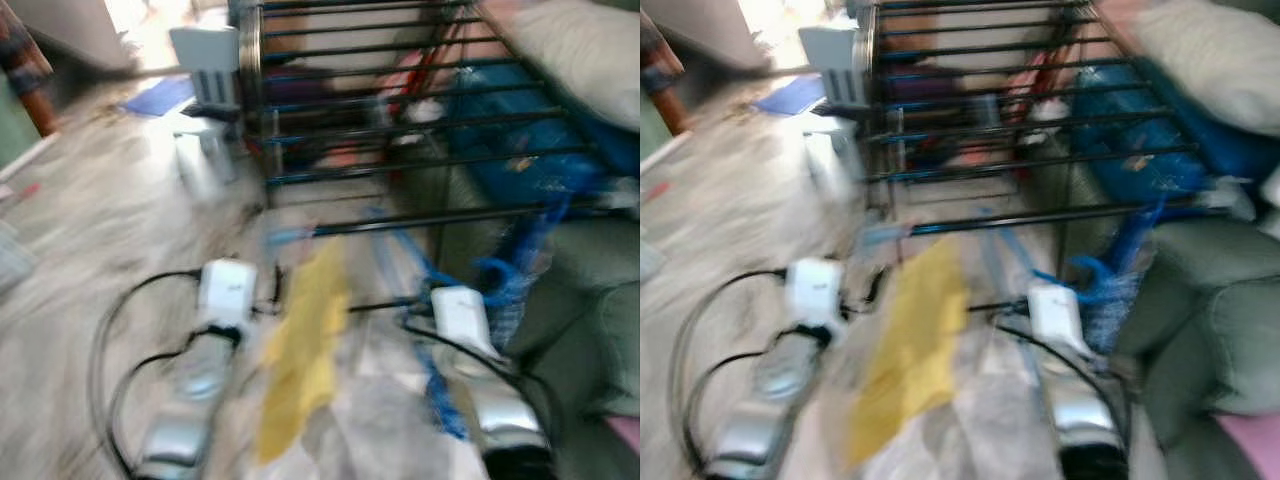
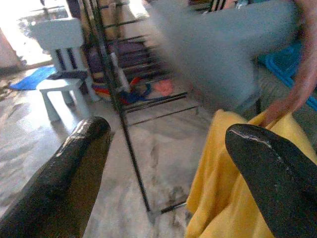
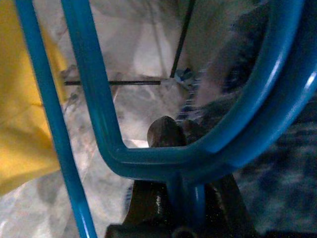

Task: Hang hanger

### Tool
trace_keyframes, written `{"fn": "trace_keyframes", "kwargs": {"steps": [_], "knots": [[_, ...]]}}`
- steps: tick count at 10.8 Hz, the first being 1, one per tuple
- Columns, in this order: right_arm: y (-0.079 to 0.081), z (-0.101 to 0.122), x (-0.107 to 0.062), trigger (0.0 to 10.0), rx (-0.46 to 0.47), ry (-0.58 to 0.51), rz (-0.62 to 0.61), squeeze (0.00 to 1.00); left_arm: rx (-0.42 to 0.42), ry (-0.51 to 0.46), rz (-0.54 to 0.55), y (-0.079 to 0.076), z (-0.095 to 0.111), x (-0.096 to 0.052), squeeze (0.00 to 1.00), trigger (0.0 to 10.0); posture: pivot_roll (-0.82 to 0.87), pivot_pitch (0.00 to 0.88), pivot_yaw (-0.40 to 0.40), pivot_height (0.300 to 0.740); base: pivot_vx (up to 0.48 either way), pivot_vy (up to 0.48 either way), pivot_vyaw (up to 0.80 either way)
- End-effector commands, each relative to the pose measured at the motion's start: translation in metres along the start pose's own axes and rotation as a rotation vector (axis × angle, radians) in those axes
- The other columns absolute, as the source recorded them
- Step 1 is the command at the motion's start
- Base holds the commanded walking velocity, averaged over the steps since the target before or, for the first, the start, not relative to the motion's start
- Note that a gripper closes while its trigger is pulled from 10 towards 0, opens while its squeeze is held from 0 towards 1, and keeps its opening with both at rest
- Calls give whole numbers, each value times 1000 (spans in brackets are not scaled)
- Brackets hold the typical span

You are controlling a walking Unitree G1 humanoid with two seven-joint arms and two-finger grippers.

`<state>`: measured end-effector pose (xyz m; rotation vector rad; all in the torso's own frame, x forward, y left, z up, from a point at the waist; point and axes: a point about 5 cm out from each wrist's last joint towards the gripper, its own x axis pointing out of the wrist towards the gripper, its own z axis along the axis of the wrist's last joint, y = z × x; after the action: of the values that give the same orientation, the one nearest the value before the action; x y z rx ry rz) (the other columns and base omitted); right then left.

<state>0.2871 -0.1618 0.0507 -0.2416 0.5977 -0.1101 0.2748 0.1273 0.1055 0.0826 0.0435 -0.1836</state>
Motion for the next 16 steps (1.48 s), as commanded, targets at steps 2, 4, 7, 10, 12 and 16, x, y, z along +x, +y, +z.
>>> {"fn": "trace_keyframes", "kwargs": {"steps": [2, 4, 7, 10, 12, 16], "knots": [[-12, -5, 3, 10000, -73, 24, -23, 0, 0, -12, -24, -9, 3, 1, 0, 10000, -41, 27, -17, 740, 394, 0, 0], [-13, -4, 5, 10000, -128, 25, -14, 0, -7, -3, -20, -10, 1, 1, 0, 10000, -44, 31, -23, 740, 163, 0, 0], [-8, 1, 6, 10000, -272, -12, 5, 0, -18, 18, -3, -10, -2, 0, 0, 10000, -42, 33, -27, 740, 0, 0, 0], [6, 10, -2, 10000, -410, -108, -20, 0, -31, 39, 2, -9, -4, 0, 0, 10000, -41, 36, -26, 740, 0, 0, 0], [10, 26, -3, 10000, -477, -177, -55, 0, -31, 39, -12, -11, -4, 1, 0, 10000, -40, 36, -23, 740, 0, 0, 0], [13, 76, 13, 10000, -599, -311, -98, 0, -42, 37, -29, -15, -3, 2, 0, 10000, -21, 30, -31, 740, 0, 0, 0]]}}
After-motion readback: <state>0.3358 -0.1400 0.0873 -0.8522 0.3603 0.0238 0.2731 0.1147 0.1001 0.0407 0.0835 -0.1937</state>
